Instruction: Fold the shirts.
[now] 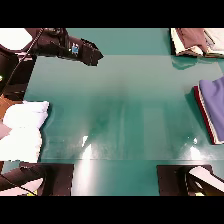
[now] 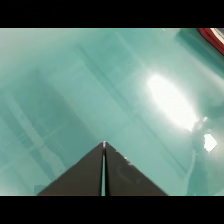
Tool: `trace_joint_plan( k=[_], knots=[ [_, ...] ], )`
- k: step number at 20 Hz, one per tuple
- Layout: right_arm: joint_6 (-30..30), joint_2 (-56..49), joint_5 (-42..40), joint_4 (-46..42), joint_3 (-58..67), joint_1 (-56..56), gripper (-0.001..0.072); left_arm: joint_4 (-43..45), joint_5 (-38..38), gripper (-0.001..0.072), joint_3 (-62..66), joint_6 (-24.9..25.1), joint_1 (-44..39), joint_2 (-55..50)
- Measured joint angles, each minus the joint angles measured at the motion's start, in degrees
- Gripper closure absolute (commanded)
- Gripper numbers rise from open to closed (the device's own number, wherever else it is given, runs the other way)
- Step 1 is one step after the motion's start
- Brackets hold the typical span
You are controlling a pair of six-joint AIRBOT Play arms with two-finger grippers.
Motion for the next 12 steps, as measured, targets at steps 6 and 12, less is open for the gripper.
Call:
trace_joint_plan(
  k=[6,12],
  knots=[
    [0.1,4.8,-3.0,9.2,-0.2,0.0,0.0015,0.0,-0.2,0.0684,0.0,0.2,0.0,0.0],
    [0.1,9.0,-7.4,20.5,1.9,19.8,0.0434,1.1,1.1,0.0683,0.0,0.3,0.0,0.0]
  ],
)
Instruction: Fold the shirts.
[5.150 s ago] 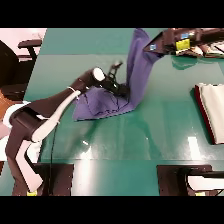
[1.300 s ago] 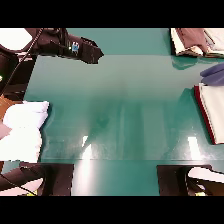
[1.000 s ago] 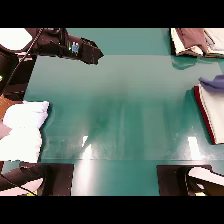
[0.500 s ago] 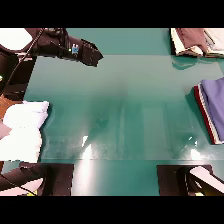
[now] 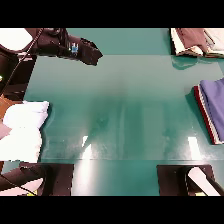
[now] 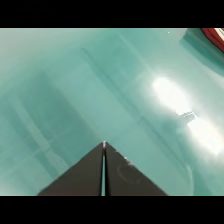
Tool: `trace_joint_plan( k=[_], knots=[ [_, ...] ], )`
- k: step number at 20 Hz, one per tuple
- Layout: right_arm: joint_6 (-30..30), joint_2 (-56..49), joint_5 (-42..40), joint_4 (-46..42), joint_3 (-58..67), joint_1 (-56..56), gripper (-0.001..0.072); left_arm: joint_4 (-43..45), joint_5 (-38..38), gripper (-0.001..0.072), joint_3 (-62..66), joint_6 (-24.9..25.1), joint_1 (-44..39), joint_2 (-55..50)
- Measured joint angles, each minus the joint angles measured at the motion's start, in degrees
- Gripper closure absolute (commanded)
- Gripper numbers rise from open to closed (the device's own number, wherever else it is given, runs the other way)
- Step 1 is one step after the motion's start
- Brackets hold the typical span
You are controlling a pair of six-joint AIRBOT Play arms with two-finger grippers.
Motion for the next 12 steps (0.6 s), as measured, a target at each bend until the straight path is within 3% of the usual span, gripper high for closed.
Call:
trace_joint_plan(
  k=[2,7,12],
  knots=[
    [0.0,1.1,-2.0,0.6,0.2,8.4,0.0693,0.2,0.1,0.0684,0.0,0.0,0.0,0.0],
    [-0.1,1.9,-5.6,-1.2,0.3,24.2,0.0694,0.3,0.4,0.0684,0.0,0.0,0.0,0.0],
    [-0.1,1.4,-6.7,-3.2,0.3,30.7,0.0694,0.4,0.6,0.0684,0.0,0.0,0.0,0.0]
  ],
)
